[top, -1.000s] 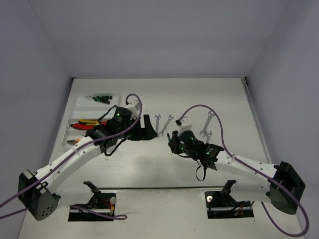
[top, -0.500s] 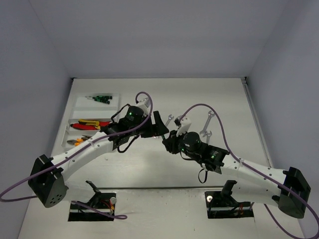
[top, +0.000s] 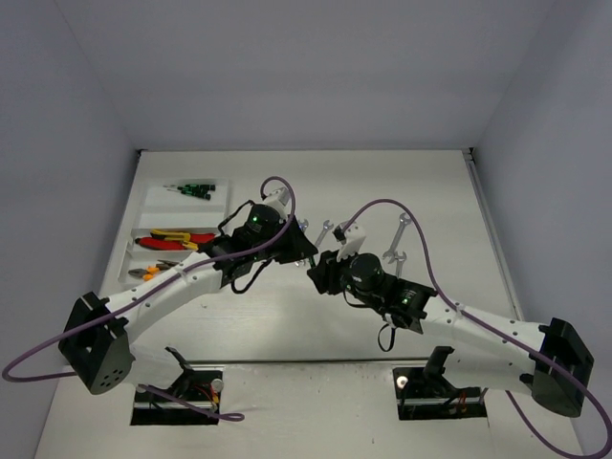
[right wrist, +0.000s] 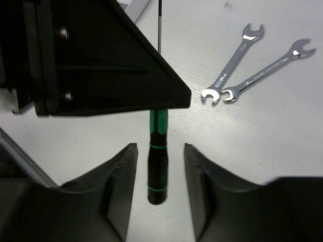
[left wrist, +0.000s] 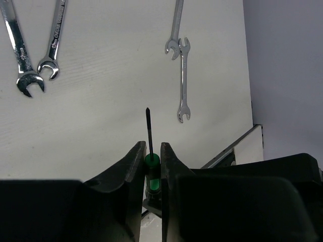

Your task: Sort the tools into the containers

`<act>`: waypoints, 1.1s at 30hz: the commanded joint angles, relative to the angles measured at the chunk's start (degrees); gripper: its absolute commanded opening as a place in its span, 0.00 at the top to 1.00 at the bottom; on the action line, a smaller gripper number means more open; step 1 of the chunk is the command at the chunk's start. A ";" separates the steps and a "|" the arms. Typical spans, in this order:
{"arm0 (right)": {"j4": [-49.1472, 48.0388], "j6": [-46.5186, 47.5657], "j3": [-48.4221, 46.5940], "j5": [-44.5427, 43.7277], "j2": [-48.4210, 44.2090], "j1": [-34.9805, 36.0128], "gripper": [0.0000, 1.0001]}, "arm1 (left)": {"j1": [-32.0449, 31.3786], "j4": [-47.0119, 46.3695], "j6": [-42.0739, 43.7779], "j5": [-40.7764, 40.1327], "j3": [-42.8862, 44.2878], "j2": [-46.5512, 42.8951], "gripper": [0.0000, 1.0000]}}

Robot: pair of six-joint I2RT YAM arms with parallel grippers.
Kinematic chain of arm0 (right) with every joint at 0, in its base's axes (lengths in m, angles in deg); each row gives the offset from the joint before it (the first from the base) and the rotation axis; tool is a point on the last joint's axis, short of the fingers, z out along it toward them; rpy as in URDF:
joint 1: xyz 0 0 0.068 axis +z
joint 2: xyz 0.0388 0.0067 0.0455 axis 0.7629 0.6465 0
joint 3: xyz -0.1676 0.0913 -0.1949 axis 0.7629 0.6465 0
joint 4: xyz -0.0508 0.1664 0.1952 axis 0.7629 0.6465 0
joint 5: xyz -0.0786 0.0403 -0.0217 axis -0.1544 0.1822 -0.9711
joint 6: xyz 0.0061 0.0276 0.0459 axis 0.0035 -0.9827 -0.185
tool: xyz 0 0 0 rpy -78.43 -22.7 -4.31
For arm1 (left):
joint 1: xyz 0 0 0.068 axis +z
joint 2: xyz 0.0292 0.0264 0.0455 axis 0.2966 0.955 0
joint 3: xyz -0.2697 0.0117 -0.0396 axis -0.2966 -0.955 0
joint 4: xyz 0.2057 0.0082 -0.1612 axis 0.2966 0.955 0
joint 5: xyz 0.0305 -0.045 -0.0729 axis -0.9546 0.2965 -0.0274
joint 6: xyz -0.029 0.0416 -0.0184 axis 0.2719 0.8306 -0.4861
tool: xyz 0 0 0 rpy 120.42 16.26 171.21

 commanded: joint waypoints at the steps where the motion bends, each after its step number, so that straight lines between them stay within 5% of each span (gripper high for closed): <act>1: -4.72 1.08 -2.80 -3.77 -0.63 0.23 0.51 | 3.30 -2.17 -1.27 -2.89 3.20 -2.48 1.00; 4: -3.64 1.35 -2.06 -5.74 -2.32 0.09 0.31 | 9.14 -2.22 -2.41 -1.80 3.07 -2.74 1.00; 8: -1.47 2.06 -0.14 -9.71 -5.35 -0.29 0.19 | 22.78 -5.38 -4.21 -1.47 2.33 -2.17 1.00; 16: 0.96 3.68 2.42 -11.65 -7.62 -1.08 0.16 | 43.74 -17.36 -12.34 -1.11 7.03 10.96 1.00; 23: 1.73 5.46 3.31 -12.19 -7.74 -2.00 0.16 | 52.48 -18.12 -13.57 3.97 21.44 30.29 1.00; 25: 1.65 5.57 3.49 -12.12 -7.35 -2.31 0.15 | 53.88 -18.39 -13.77 4.23 24.72 34.69 0.95; 33: 1.89 5.77 3.50 -11.94 -5.97 -3.01 0.15 | 56.43 -18.07 -10.42 3.21 26.54 36.89 0.35</act>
